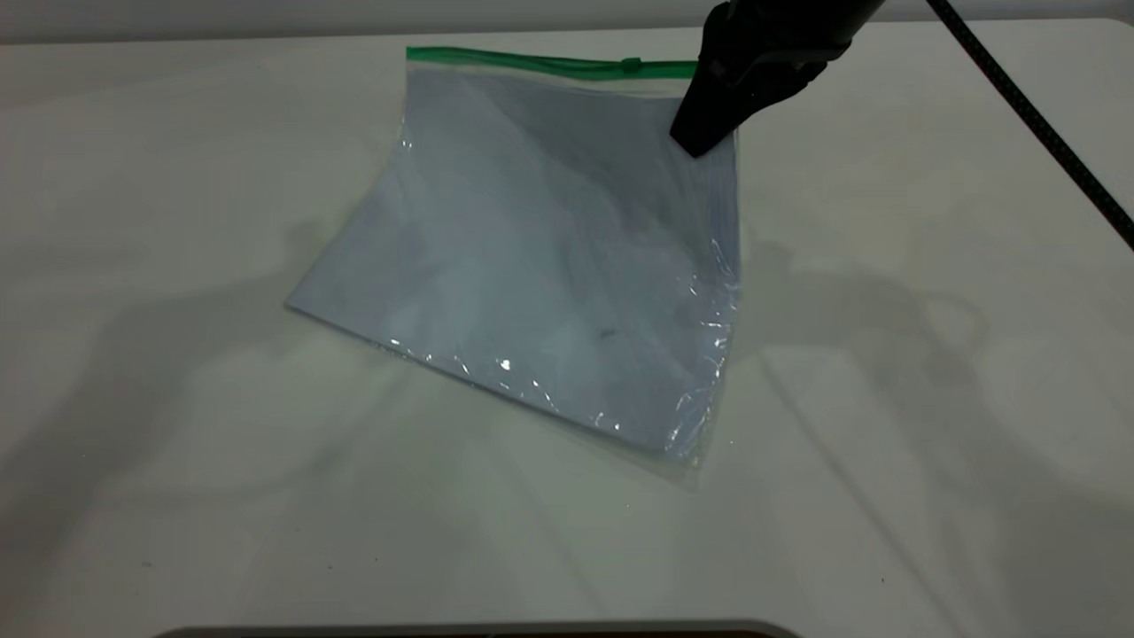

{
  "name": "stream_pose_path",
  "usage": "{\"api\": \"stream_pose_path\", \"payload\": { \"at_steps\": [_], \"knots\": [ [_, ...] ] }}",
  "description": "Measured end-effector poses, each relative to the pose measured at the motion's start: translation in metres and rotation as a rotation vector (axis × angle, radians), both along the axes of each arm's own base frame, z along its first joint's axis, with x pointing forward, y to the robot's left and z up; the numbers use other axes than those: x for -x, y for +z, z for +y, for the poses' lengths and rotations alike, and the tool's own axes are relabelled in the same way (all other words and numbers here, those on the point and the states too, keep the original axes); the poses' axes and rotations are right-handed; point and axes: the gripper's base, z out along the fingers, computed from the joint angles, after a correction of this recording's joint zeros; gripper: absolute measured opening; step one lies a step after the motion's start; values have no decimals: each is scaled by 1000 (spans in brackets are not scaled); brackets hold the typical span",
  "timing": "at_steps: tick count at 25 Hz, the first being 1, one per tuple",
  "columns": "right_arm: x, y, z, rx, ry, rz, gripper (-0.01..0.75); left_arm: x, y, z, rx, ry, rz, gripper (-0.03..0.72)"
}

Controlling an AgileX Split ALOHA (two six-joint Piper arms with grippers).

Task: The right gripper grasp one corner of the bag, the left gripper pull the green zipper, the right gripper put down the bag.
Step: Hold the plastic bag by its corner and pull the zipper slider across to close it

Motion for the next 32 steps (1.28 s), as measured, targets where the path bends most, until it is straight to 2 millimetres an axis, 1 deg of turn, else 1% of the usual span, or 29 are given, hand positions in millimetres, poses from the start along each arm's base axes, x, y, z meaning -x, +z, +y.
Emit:
{"api": "stream_pose_path", "payload": {
  "at_steps": [2,7,11,13,20,25,26,29,32],
  "knots": [
    [2,0,0,-4,12,21,34,-13,-8,-16,32,-86,15,497],
    [4,1,1,-7,21,33,34,-38,-45,-54,60,-270,-3,497],
    [4,1,1,-9,20,34,34,-42,-77,-87,52,-396,-13,497],
    [4,1,1,-10,20,33,34,-41,-86,-98,51,-435,-3,496],
    [4,1,1,-12,21,39,34,-38,-94,-108,50,-479,15,496],
    [4,1,1,-13,22,42,34,-38,-114,-116,42,-463,33,496],
    [4,1,1,-13,22,42,34,-38,-115,-117,41,-461,33,491],
    [5,1,1,-13,23,42,34,-38,-115,-118,40,-462,34,448],
    [4,1,1,-13,22,42,34,-38,-115,-118,42,-460,32,361]
  ]
}}
